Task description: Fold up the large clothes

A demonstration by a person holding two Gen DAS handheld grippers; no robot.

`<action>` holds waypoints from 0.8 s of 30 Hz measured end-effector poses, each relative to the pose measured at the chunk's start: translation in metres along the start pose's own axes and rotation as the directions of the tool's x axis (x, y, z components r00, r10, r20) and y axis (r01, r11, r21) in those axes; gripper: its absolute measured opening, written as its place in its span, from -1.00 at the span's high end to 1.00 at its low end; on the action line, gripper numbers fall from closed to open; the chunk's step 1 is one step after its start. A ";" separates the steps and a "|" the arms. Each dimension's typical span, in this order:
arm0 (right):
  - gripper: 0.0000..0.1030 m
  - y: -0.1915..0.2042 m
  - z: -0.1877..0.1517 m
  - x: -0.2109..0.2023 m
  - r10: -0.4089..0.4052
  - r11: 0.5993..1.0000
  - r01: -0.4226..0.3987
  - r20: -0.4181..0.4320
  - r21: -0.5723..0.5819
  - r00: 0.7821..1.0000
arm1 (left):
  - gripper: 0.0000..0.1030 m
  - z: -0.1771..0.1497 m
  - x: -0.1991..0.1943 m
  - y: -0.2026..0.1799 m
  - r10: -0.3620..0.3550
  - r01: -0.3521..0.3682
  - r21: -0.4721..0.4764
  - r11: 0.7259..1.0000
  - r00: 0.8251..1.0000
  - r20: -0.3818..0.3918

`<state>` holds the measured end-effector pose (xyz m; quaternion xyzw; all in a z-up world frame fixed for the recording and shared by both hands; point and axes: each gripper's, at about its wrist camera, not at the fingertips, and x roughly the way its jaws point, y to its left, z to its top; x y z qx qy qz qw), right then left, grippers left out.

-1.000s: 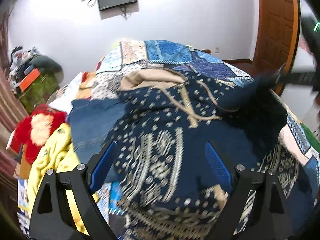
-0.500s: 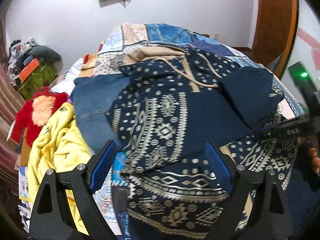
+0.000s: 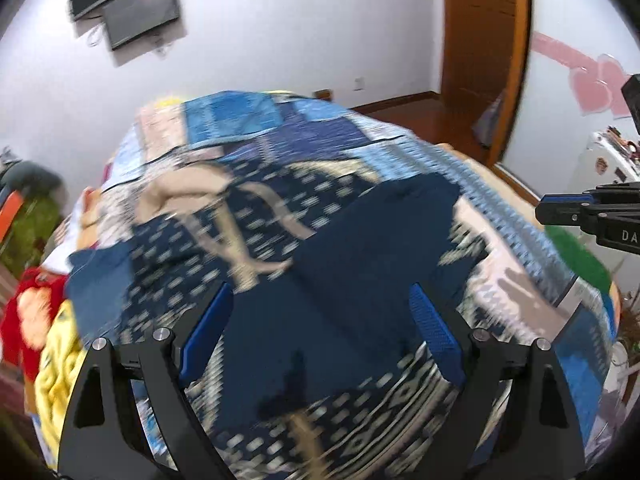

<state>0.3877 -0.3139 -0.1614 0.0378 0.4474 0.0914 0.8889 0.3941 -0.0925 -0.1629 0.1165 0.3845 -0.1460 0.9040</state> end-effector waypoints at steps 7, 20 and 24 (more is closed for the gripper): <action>0.87 -0.063 -0.007 0.016 -0.036 0.995 0.038 -0.021 0.096 0.999 | -0.66 0.030 0.078 -0.058 -0.068 0.074 0.072 0.995 0.994 -0.083; 0.87 -0.067 -0.019 0.066 0.019 0.994 -0.009 -0.089 0.111 0.996 | 0.89 0.046 0.149 -0.065 -0.171 0.164 -0.057 0.985 0.971 -0.164; 0.87 -0.048 -0.007 0.064 0.043 0.996 -0.038 -0.067 0.083 0.997 | 0.92 0.055 0.113 -0.041 -0.129 0.125 -0.062 0.990 0.989 -0.073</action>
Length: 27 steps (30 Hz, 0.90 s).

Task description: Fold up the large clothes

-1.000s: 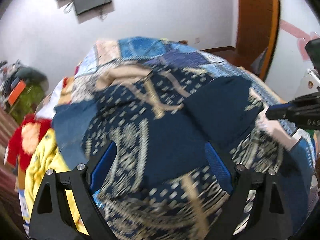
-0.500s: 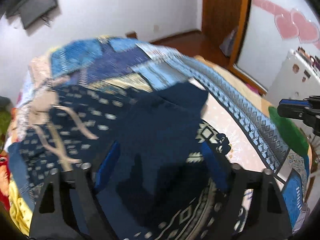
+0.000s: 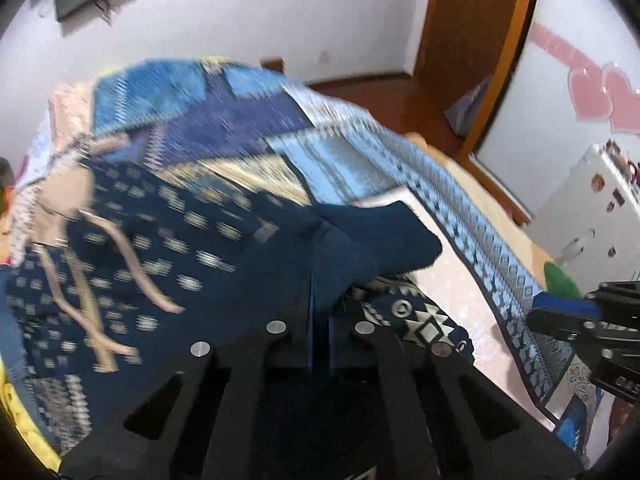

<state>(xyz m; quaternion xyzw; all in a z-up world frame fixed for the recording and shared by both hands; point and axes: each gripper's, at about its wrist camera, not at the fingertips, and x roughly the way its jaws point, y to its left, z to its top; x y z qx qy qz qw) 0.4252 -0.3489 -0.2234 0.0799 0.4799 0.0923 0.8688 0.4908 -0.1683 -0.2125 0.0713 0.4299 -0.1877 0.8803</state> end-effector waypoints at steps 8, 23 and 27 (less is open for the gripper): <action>0.87 0.058 0.026 0.006 -0.042 0.985 0.046 0.031 -0.165 0.999 | 0.92 -0.022 -0.117 0.099 0.138 -0.113 -0.127 0.985 0.967 0.216; 0.87 0.112 0.013 0.102 -0.174 0.915 0.141 -0.053 -0.379 0.983 | 0.83 -0.194 -0.098 0.252 0.095 -0.111 -0.458 0.882 0.994 -0.058; 0.87 0.114 0.008 0.101 -0.199 0.895 0.171 -0.026 -0.413 0.980 | 0.79 -0.213 -0.086 0.248 0.060 -0.090 -0.462 0.882 0.995 -0.080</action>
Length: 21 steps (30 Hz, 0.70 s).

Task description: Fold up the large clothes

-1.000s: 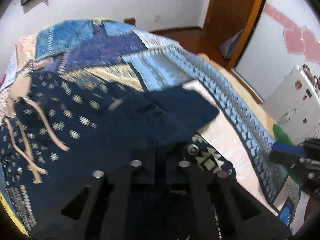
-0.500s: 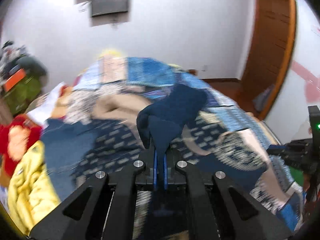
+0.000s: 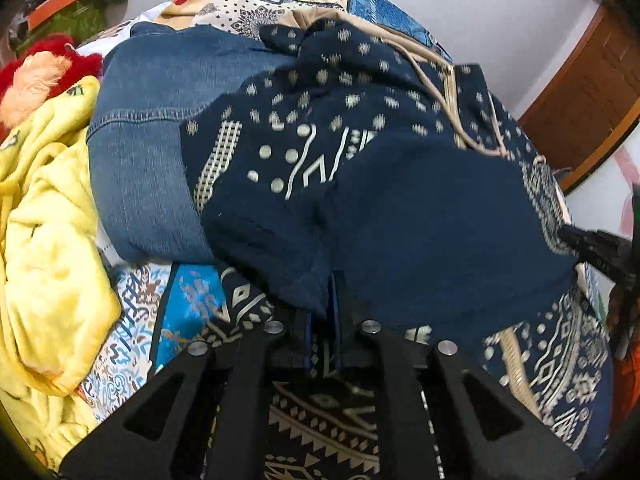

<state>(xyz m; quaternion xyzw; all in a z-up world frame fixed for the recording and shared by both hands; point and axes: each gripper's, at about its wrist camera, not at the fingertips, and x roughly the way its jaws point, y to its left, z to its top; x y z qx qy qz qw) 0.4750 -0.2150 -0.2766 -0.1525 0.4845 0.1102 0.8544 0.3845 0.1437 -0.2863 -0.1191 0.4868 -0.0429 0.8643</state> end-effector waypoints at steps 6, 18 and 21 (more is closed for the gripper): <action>0.87 -0.003 -0.004 -0.001 -0.051 0.999 0.051 0.001 0.016 0.999 | -0.21 -0.014 -0.007 0.007 0.140 -0.140 0.031 0.990 0.990 0.006; -0.95 -0.046 -0.025 -0.024 -0.160 0.977 0.158 0.005 0.144 0.987 | -0.53 -0.040 -0.037 0.048 0.344 -0.344 0.052 0.938 0.939 -0.001; -0.95 -0.053 -0.029 -0.049 -0.132 0.979 0.125 0.034 0.162 0.991 | -0.53 -0.033 -0.053 0.050 0.328 -0.329 0.035 0.944 0.944 0.031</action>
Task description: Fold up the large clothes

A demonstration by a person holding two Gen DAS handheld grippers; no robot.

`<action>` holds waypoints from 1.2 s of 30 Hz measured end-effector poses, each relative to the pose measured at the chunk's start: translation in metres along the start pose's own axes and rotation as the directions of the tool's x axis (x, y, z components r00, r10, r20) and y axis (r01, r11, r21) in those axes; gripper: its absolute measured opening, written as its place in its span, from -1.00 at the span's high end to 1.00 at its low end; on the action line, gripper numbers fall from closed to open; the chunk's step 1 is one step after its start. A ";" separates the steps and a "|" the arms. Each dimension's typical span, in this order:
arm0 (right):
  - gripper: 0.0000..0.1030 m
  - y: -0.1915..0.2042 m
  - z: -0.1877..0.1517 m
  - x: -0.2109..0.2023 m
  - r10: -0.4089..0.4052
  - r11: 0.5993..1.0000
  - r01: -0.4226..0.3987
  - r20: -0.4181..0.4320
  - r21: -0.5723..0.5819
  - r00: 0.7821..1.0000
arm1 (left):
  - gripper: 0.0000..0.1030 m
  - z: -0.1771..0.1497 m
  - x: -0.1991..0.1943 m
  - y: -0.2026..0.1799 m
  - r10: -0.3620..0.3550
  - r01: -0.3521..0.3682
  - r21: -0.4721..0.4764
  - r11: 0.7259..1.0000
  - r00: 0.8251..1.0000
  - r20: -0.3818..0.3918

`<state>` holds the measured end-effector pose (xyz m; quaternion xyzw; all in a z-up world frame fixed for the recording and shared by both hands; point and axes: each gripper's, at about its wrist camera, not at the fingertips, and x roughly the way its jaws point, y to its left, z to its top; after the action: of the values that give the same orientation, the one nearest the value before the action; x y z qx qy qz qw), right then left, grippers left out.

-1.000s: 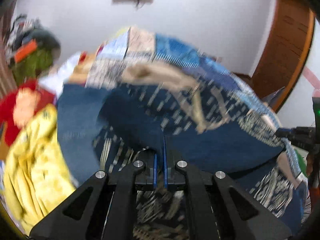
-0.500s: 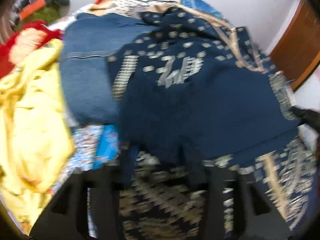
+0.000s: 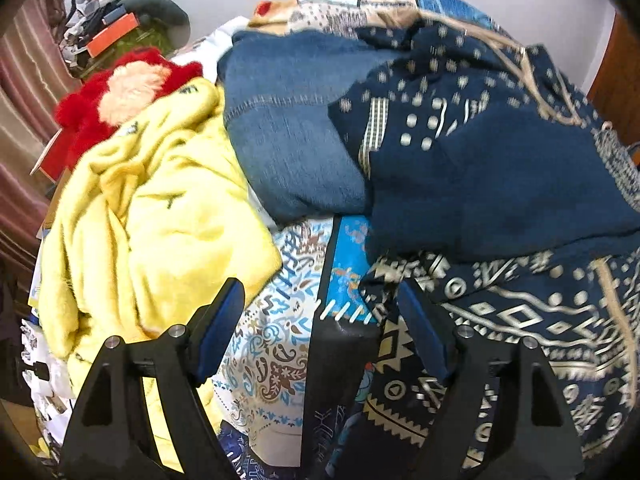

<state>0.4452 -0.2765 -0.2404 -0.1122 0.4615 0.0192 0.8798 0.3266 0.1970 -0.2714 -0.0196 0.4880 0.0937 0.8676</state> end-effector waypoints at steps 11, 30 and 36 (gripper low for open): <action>-0.95 0.022 -0.019 -0.064 0.247 0.969 -0.247 -0.008 0.017 0.969 | -0.53 0.011 -0.037 -0.015 -0.087 0.086 0.039 0.996 0.996 0.021; 0.12 0.069 -0.129 -0.092 0.480 0.876 -0.471 -0.112 0.103 0.870 | -0.35 -0.111 -0.002 0.020 -0.428 0.387 -0.231 0.893 0.888 -0.168; 0.80 0.082 -0.121 -0.096 0.393 0.919 -0.394 -0.044 -0.012 0.918 | 0.83 -0.102 -0.028 0.018 -0.290 0.272 -0.151 0.950 0.950 -0.113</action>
<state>0.2814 -0.2156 -0.2430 -0.0267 0.4920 0.1983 0.8473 0.2230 0.1983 -0.3000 -0.1532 0.5299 0.0001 0.8341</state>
